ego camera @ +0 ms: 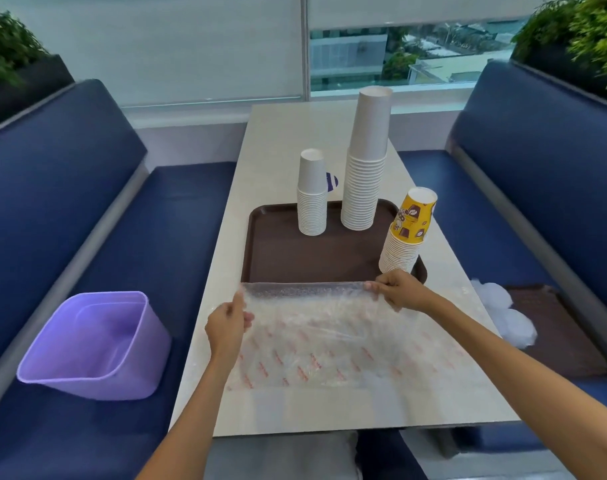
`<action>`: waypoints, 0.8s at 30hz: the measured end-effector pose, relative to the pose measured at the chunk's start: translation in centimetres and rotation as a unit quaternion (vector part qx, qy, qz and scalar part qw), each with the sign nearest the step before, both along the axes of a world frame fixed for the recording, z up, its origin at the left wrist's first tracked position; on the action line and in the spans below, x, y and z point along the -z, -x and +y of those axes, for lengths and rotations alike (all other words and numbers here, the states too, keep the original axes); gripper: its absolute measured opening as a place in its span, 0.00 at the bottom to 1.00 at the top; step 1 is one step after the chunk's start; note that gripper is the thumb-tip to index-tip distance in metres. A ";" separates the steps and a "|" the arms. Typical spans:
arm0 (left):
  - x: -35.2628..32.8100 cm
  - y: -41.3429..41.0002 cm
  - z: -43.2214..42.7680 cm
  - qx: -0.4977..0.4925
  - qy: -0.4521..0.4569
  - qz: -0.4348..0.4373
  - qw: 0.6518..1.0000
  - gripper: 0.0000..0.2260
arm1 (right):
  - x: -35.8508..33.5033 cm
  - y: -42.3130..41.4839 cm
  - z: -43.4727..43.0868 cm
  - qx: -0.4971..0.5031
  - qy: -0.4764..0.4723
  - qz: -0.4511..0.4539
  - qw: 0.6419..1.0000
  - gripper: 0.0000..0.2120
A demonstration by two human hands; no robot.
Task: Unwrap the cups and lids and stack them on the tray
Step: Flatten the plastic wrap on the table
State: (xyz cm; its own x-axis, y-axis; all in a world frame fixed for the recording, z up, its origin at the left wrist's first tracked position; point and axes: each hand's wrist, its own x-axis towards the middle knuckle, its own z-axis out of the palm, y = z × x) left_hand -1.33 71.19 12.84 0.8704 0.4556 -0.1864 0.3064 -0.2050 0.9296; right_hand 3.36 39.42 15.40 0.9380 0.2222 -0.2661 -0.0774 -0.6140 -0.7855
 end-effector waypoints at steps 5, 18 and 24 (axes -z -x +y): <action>1.3 1.9 -0.5 0.001 0.005 0.004 1.000 0.07 | 0.6 -0.3 0.2 0.013 -0.021 0.070 0.997 0.21; 1.5 2.3 0.0 -0.046 -0.020 -0.007 0.999 0.13 | 1.3 -1.7 3.0 -0.020 0.077 0.043 0.996 0.05; 2.5 3.2 0.7 -0.033 -0.115 0.030 0.992 0.11 | 1.1 -2.5 3.4 -0.072 0.138 0.043 0.987 0.07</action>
